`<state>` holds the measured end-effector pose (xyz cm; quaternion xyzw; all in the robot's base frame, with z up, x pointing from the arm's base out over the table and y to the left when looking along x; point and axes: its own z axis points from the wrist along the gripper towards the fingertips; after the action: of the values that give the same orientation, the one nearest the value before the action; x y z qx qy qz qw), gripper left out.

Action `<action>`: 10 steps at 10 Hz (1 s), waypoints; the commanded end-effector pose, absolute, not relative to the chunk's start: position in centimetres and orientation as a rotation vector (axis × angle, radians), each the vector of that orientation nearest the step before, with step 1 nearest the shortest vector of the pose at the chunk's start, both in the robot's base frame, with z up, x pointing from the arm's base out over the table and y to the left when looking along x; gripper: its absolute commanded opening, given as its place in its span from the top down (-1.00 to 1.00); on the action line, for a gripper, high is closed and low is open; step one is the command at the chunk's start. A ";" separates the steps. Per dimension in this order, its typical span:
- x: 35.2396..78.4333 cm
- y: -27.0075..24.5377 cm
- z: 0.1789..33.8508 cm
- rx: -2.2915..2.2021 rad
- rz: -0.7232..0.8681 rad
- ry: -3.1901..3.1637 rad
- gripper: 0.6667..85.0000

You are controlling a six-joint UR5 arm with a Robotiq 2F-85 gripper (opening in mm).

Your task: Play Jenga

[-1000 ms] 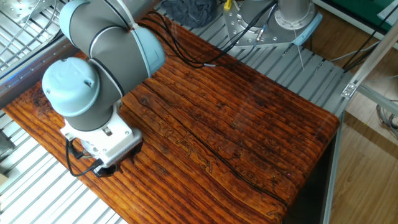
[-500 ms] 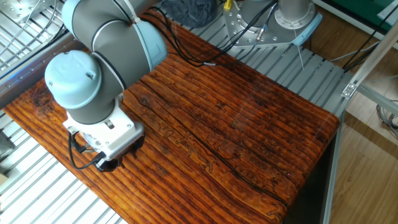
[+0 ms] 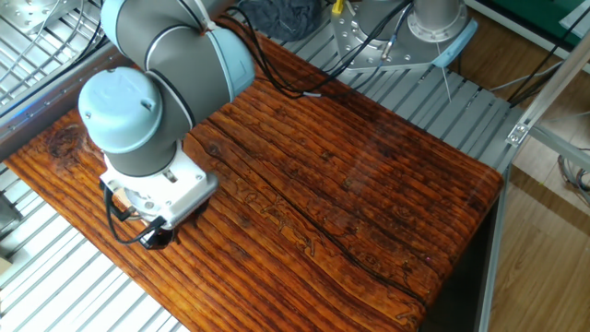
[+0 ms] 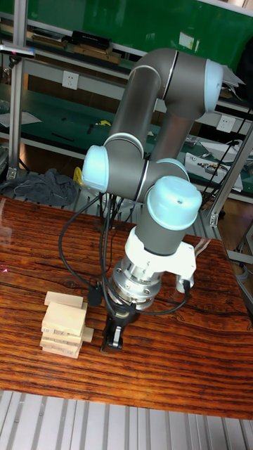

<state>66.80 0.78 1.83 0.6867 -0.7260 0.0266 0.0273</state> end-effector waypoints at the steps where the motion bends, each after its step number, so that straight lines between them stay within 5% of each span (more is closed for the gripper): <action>1: 66.2 0.3 1.6 2.163 0.075 -2.209 0.11; 10: 65.0 -0.2 1.9 2.199 0.038 -2.204 0.06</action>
<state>64.71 -0.42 1.71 0.7081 -0.7055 0.0141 0.0267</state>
